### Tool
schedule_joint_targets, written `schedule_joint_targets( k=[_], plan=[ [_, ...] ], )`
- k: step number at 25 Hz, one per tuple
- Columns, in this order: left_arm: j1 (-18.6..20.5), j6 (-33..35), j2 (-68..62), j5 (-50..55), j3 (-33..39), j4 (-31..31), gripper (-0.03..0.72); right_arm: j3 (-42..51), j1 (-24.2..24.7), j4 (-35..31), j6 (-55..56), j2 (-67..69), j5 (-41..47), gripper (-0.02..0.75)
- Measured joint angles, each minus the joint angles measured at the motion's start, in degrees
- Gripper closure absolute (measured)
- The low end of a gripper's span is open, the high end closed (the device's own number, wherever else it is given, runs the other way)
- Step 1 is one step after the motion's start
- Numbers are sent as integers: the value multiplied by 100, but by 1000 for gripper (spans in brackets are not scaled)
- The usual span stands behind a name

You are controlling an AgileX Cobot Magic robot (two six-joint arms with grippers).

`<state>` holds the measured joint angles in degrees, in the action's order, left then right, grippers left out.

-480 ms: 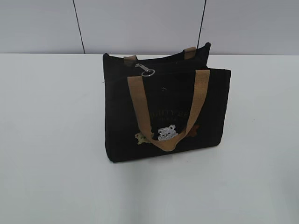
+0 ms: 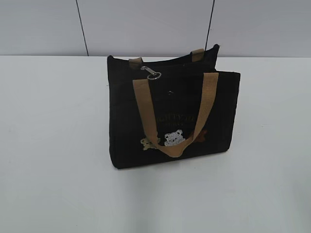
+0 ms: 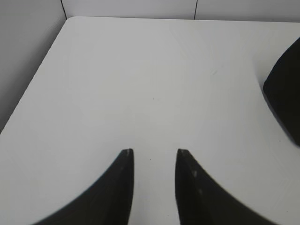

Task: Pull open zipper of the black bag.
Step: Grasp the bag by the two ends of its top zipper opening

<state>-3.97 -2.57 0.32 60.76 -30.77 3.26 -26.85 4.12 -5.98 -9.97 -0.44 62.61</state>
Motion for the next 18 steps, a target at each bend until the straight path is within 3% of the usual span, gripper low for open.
schedule_joint_targets(
  k=[14, 18],
  plan=[
    [0, 19, 0, 0, 0, 17, 461, 0, 0, 0, 0, 0, 0, 255],
    [0, 385, -40, -7, 4, 28, 446, 0, 0, 0, 0, 0, 0, 255]
  ],
)
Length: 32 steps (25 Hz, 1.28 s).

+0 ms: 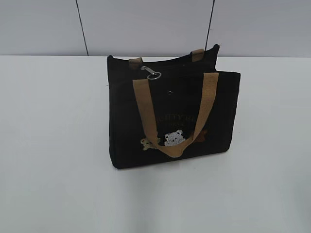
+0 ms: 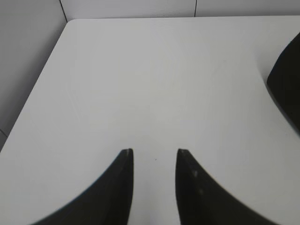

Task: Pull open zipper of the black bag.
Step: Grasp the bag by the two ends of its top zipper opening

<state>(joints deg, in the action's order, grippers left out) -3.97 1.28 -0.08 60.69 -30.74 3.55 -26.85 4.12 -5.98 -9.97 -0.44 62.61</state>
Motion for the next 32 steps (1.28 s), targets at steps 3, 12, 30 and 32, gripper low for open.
schedule_joint_targets(
  k=[3, 12, 30, 32],
  plan=[
    [0, 153, 0, -4, 0, -5, 412, 0, 0, 0, 0, 0, 0, 255],
    [0, 197, 0, -21, 0, -5, 370, 0, 0, 0, 0, 0, 0, 255],
    [0, 254, -249, -988, -291, -732, 122, 0, 0, 0, 0, 0, 0, 255],
    [0, 451, -529, -1468, -297, -1153, 125, 0, 0, 0, 0, 0, 0, 255]
  ],
)
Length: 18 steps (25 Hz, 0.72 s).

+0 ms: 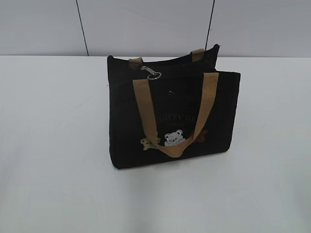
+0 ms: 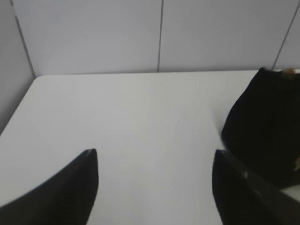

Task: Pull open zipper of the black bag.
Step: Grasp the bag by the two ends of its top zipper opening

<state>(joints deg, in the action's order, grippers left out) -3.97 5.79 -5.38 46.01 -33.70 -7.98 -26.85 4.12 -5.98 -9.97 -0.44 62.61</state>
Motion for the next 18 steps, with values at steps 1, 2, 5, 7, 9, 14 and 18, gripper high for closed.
schedule_joint_targets(
  k=[1, 2, 5, 7, 9, 14, 18],
  plan=[
    [0, 203, -130, -302, 0, -174, 125, 0, 0, 0, 0, 0, 0, 255],
    [0, 414, -287, -649, 0, -375, 125, 0, 0, 0, 0, 0, 0, 255],
    [0, 1050, -740, -1770, 30, -798, 126, 0, 0, 0, 0, 0, 0, 256],
    [0, 1194, -1067, -2504, 157, -996, 126, 0, 0, 0, 0, 0, 0, 256],
    [0, 1244, -1348, -3199, 363, -1112, 126, 0, 0, 0, 0, 0, 0, 256],
    [-186, 1278, -1950, -4601, 1155, -1326, 126, 0, 0, 0, 0, 0, 0, 256],
    [-653, 1060, -2457, -5449, 1693, -1401, 126, 0, 0, 0, 0, 0, 0, 256]
  ],
)
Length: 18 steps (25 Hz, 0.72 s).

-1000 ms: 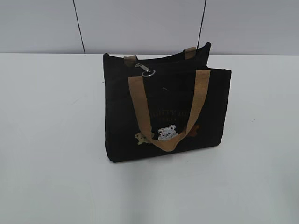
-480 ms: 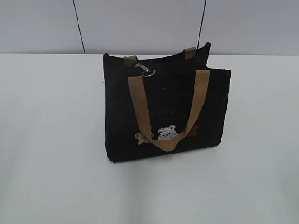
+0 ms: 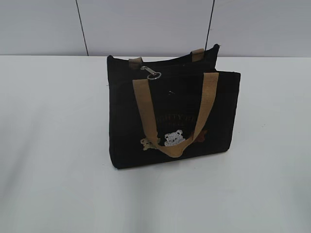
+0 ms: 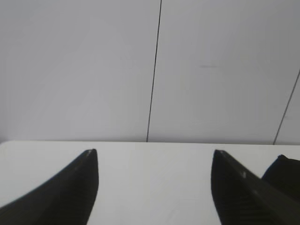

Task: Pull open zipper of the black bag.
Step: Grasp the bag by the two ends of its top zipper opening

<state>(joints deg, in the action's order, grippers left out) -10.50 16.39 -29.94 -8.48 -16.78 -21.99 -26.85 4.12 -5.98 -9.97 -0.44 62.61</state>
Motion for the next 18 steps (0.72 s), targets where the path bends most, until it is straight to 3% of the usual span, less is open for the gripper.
schedule_joint_targets(
  k=[5, 8, 13, 15, 18],
  plan=[
    [-773, -250, -702, -929, 330, 94, 126, 0, 0, 0, 0, 0, 0, 256],
    [-1095, -604, -1126, -1364, 403, 648, 126, 0, 0, 0, 0, 0, 0, 256],
    [-1079, -2063, -2074, -2149, 436, 2752, 126, 0, 0, 0, 0, 0, 0, 256],
    [-850, -2680, -2715, -2661, 436, 3633, 126, 0, 0, -6, 0, 0, 0, 256],
    [-209, -3627, -3684, -3511, 246, 5320, 126, 0, 0, -5, 0, 0, 0, 256]
  ],
)
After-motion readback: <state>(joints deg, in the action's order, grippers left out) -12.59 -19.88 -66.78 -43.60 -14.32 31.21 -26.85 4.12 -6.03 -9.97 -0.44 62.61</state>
